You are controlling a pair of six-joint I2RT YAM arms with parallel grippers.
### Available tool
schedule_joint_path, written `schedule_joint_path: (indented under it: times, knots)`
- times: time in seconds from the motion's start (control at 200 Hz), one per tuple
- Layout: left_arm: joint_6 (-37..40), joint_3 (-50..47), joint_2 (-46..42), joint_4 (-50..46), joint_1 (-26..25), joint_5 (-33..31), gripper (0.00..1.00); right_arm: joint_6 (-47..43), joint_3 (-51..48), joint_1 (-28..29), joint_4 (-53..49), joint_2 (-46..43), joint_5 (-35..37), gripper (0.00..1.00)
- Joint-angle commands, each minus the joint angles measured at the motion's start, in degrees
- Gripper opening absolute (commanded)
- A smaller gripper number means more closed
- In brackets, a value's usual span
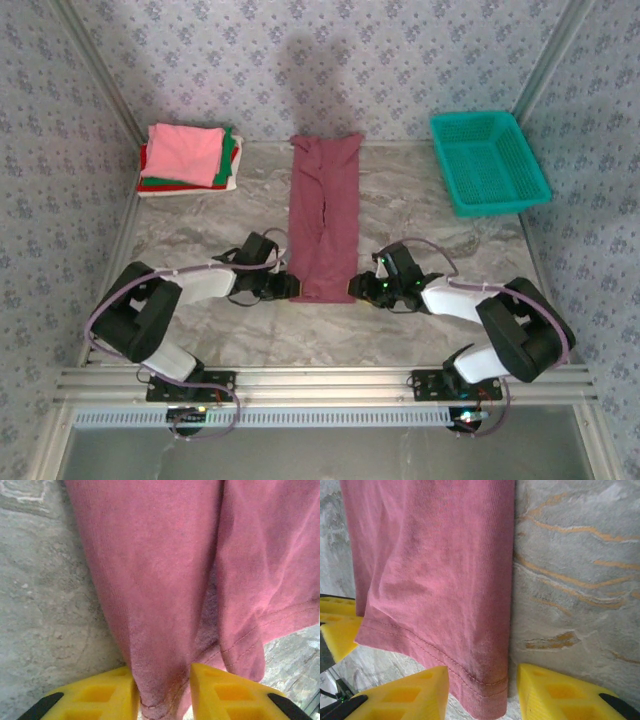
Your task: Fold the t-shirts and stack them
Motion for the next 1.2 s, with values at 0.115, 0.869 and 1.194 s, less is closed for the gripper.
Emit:
schedule_joint_path:
  times: [0.115,0.869,1.194]
  knots:
    - [0.0,1.8,0.5,2.6,-1.2,-0.2,0.27,2.3,-0.2,1.3,3.4,2.5,-0.9,0.4]
    - [0.7,2.4,0.0,0.7,-1.2,-2.3,0.03,6.0,3.0,4.1,4.8,5.2,-1.9,0.27]
    - [0.1,1.1,-1.5,1.0,-1.2,-3.3,0.0,7.1,3.2,4.9,2.4,4.5,0.1,0.04]
